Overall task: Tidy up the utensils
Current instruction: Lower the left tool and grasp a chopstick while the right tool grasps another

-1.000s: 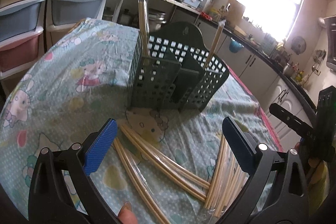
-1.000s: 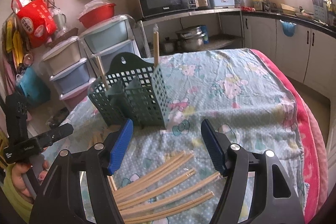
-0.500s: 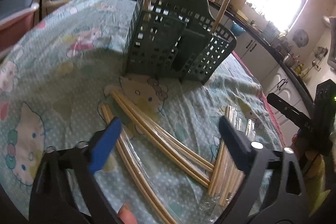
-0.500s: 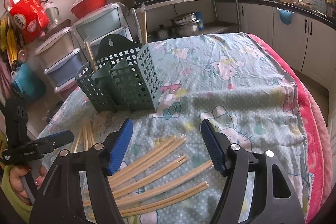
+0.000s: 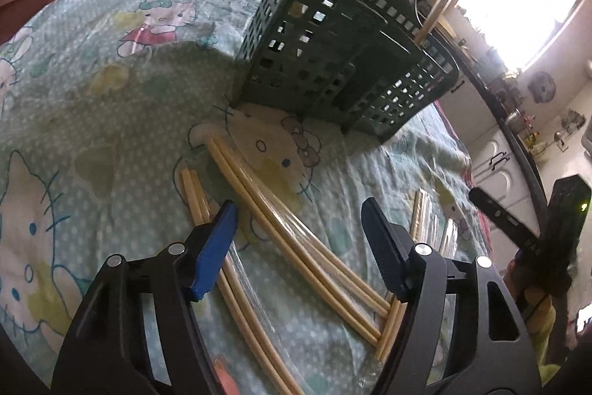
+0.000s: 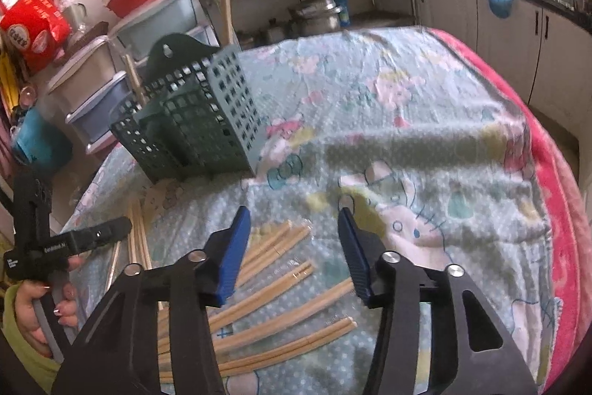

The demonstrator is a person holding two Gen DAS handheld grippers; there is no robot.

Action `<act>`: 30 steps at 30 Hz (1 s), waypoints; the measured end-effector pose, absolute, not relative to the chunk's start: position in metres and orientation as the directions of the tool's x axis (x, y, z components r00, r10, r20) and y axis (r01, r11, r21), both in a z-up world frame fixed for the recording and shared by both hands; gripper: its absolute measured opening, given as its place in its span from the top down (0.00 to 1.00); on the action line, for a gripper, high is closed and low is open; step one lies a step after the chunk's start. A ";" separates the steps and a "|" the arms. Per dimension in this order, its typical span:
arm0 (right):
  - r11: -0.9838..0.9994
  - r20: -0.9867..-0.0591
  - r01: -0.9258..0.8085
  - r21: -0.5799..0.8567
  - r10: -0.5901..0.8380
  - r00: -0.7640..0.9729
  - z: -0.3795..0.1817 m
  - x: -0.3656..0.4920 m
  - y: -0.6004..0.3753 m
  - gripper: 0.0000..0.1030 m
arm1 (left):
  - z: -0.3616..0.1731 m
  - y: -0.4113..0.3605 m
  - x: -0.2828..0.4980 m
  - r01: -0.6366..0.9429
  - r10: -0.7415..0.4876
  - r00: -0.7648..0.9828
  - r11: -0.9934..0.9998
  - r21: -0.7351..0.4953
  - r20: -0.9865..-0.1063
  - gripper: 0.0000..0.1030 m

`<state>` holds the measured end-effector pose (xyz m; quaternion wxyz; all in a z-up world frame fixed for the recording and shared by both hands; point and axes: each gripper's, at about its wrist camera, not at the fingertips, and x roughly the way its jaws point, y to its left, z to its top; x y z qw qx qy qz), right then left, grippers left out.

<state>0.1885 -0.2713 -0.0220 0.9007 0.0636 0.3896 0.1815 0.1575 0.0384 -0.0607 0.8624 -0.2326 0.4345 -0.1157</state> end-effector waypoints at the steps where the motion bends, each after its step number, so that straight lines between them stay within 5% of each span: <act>1: 0.926 -0.686 -0.271 0.262 0.376 0.623 -0.025 0.191 -0.273 0.61 | -0.060 0.039 0.158 -0.007 -0.400 0.597 0.864 -0.503 -0.695 0.42; 5: 0.931 -0.715 -0.224 0.289 0.366 0.596 -0.036 0.203 -0.281 0.70 | -0.062 0.047 0.166 -0.039 -0.375 0.610 0.866 -0.499 -0.698 0.47; 19: 0.928 -0.758 -0.257 0.271 0.370 0.537 -0.058 0.223 -0.261 0.74 | -0.072 0.074 0.179 -0.120 -0.327 0.624 0.858 -0.500 -0.710 0.87; 26: 0.922 -0.746 -0.263 0.283 0.384 0.544 -0.061 0.224 -0.260 0.98 | -0.069 0.077 0.177 -0.115 -0.336 0.638 0.849 -0.516 -0.693 0.91; 30: 0.901 -0.711 -0.245 0.358 0.434 0.554 -0.057 0.221 -0.274 0.98 | -0.060 0.075 0.173 -0.097 -0.334 0.660 0.850 -0.517 -0.673 0.92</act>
